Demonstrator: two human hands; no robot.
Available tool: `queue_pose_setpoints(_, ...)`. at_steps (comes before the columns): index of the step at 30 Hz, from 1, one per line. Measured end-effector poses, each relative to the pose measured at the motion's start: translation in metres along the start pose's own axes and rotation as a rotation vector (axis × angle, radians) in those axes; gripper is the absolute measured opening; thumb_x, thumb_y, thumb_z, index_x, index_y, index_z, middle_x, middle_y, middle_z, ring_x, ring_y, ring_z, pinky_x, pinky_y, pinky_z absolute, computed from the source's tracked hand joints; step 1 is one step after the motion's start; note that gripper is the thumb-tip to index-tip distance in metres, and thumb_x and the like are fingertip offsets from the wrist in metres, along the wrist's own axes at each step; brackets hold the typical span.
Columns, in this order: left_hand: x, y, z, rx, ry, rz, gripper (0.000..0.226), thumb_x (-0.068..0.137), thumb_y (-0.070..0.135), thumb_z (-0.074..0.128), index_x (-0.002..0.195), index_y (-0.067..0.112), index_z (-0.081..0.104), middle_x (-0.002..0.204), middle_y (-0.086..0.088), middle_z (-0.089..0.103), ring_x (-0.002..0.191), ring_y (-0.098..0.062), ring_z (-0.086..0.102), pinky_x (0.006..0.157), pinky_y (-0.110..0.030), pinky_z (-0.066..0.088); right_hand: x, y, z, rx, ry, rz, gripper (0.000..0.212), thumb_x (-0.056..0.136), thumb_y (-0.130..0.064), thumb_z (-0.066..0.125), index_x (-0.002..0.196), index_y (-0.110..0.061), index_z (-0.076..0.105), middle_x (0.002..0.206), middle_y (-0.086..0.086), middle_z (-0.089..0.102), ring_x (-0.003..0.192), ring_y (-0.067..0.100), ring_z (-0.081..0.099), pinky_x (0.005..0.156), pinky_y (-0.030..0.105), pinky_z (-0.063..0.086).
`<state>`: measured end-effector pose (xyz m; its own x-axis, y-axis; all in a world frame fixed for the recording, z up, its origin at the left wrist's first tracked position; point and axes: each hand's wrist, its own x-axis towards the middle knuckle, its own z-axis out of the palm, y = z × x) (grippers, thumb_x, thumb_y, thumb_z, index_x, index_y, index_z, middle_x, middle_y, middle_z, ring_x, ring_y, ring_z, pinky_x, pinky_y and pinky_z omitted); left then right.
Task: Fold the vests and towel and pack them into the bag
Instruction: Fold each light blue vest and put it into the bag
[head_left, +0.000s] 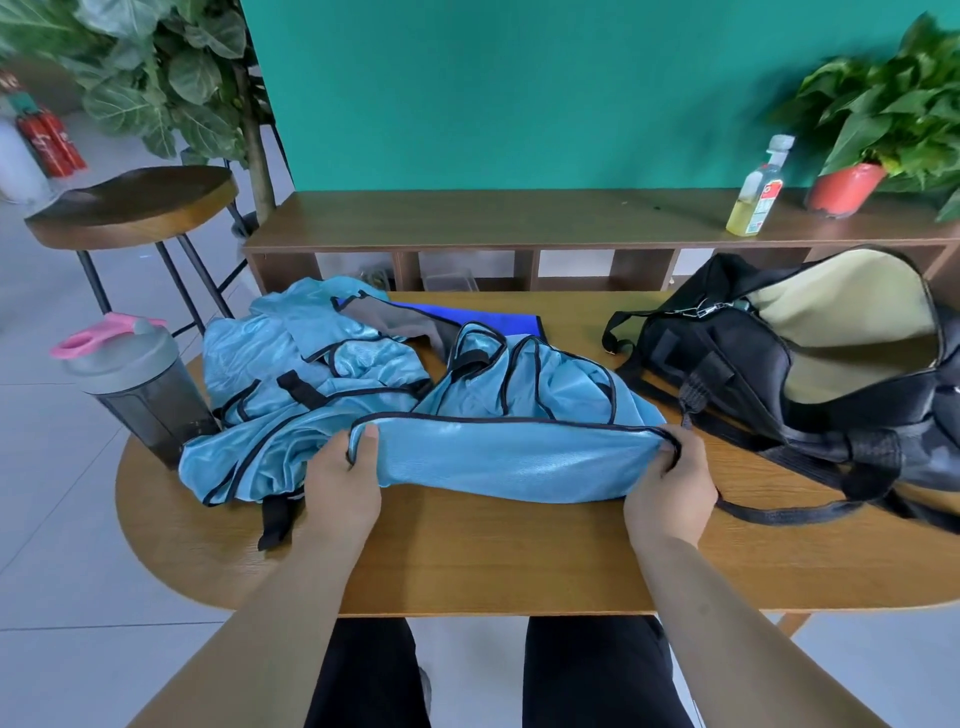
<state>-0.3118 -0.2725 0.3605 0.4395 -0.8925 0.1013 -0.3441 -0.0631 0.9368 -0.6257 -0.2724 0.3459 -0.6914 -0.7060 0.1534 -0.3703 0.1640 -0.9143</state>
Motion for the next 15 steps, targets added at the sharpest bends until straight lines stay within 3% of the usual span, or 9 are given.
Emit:
queue_pose_setpoints(2, -0.0025, -0.0049, 0.0000, 0.061, 0.010, 0.032, 0.039, 0.109, 0.043, 0.050, 0.081, 0.015, 0.052, 0.076, -0.011, 0.053, 0.069, -0.024, 0.049, 0.067, -0.039, 0.041, -0.0006, 0.0006, 0.0001, 0.001, 0.007, 0.013, 0.030, 0.113, -0.021, 0.037, 0.135, -0.029, 0.056, 0.113, -0.005, 0.064, 0.100, 0.019, 0.063, 0.083, 0.035, 0.053)
queue_pose_setpoints(6, -0.0034, -0.0095, -0.0024, 0.078, -0.024, 0.066, 0.015, 0.106, 0.038, 0.058, 0.113, 0.027, 0.067, 0.085, 0.001, 0.063, 0.077, -0.013, 0.058, 0.073, -0.035, 0.050, -0.0014, 0.0028, -0.0008, 0.029, 0.003, 0.047, 0.032, 0.113, -0.020, 0.034, 0.135, -0.034, 0.052, 0.107, -0.001, 0.066, 0.093, 0.020, 0.065, 0.073, 0.035, 0.053)
queue_pose_setpoints(9, -0.0027, -0.0110, -0.0044, 0.021, -0.055, 0.044, 0.014, 0.103, 0.025, 0.066, 0.109, 0.037, 0.070, 0.084, 0.006, 0.066, 0.068, -0.011, 0.053, 0.061, -0.027, 0.048, -0.0015, 0.0023, -0.0004, 0.036, -0.003, 0.003, 0.028, 0.111, -0.019, 0.040, 0.129, -0.035, 0.053, 0.111, -0.003, 0.066, 0.097, 0.021, 0.065, 0.078, 0.038, 0.056)
queue_pose_setpoints(12, -0.0036, -0.0120, -0.0046, -0.013, -0.073, 0.040, 0.021, 0.101, 0.018, 0.069, 0.106, 0.039, 0.072, 0.092, 0.012, 0.070, 0.066, 0.001, 0.056, 0.058, -0.013, 0.047, -0.0011, 0.0026, 0.0009, -0.001, -0.063, -0.077, 0.032, 0.102, -0.016, 0.059, 0.127, -0.036, 0.056, 0.116, -0.011, 0.065, 0.105, 0.016, 0.063, 0.084, 0.035, 0.055)
queue_pose_setpoints(15, -0.0029, -0.0124, -0.0046, 0.009, -0.073, 0.037, 0.018, 0.101, 0.025, 0.070, 0.110, 0.040, 0.071, 0.097, 0.013, 0.070, 0.068, -0.002, 0.061, 0.058, -0.015, 0.050, 0.0009, 0.0049, 0.0028, -0.070, -0.075, -0.117, 0.027, 0.101, -0.019, 0.062, 0.126, -0.030, 0.062, 0.114, -0.007, 0.068, 0.107, 0.018, 0.063, 0.089, 0.037, 0.056)
